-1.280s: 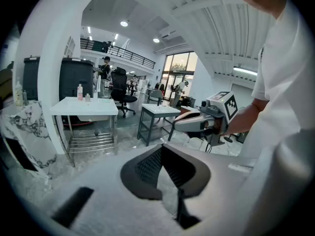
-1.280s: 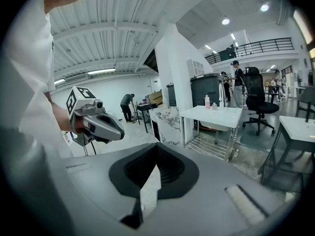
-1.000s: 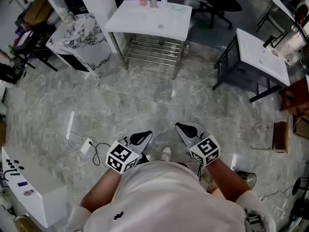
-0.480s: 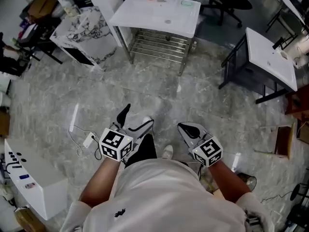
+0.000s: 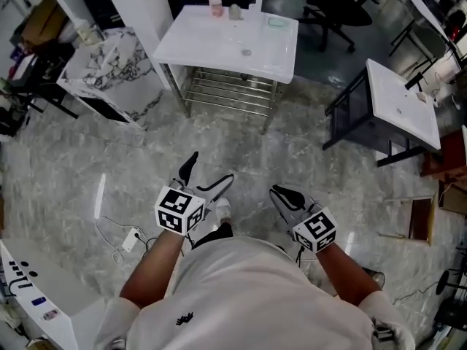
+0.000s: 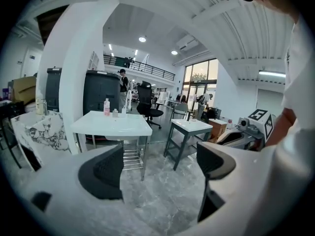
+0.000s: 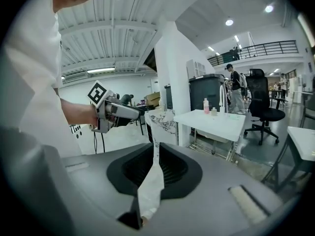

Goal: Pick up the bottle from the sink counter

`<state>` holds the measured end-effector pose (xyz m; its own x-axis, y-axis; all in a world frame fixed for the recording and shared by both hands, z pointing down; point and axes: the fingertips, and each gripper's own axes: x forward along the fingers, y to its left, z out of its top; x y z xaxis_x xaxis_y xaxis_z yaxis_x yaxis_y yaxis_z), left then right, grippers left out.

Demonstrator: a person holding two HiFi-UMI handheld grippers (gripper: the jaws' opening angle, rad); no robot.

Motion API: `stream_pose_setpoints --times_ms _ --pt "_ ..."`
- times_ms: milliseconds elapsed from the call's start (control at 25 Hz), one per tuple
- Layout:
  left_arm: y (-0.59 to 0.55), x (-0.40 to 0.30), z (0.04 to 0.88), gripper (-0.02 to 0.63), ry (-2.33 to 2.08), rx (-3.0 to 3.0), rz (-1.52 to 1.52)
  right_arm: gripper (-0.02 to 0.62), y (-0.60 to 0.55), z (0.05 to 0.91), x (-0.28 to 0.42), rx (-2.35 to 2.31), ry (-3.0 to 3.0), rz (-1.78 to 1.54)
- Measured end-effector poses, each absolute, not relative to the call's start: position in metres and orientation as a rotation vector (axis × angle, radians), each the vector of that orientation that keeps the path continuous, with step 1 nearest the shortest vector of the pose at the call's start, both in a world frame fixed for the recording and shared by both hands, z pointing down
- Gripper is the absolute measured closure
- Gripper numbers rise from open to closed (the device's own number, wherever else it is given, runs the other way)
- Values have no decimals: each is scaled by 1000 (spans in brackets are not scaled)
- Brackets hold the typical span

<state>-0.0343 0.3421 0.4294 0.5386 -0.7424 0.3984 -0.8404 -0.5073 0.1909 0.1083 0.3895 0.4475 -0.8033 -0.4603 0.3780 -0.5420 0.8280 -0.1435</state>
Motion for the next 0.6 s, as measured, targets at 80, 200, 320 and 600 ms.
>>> stream_pose_setpoints --times_ms 80,200,320,600 --pt "316 -48 426 146 -1278 2442 383 553 363 442 90 785 -2676 354" --pt "283 -68 426 146 -1255 2474 399 564 329 436 63 818 -2676 363" --pt "253 -85 428 146 -1253 2480 399 581 303 430 42 836 -2678 341" --pt "199 -102 435 146 -1269 2455 385 581 252 428 25 827 -2644 334"
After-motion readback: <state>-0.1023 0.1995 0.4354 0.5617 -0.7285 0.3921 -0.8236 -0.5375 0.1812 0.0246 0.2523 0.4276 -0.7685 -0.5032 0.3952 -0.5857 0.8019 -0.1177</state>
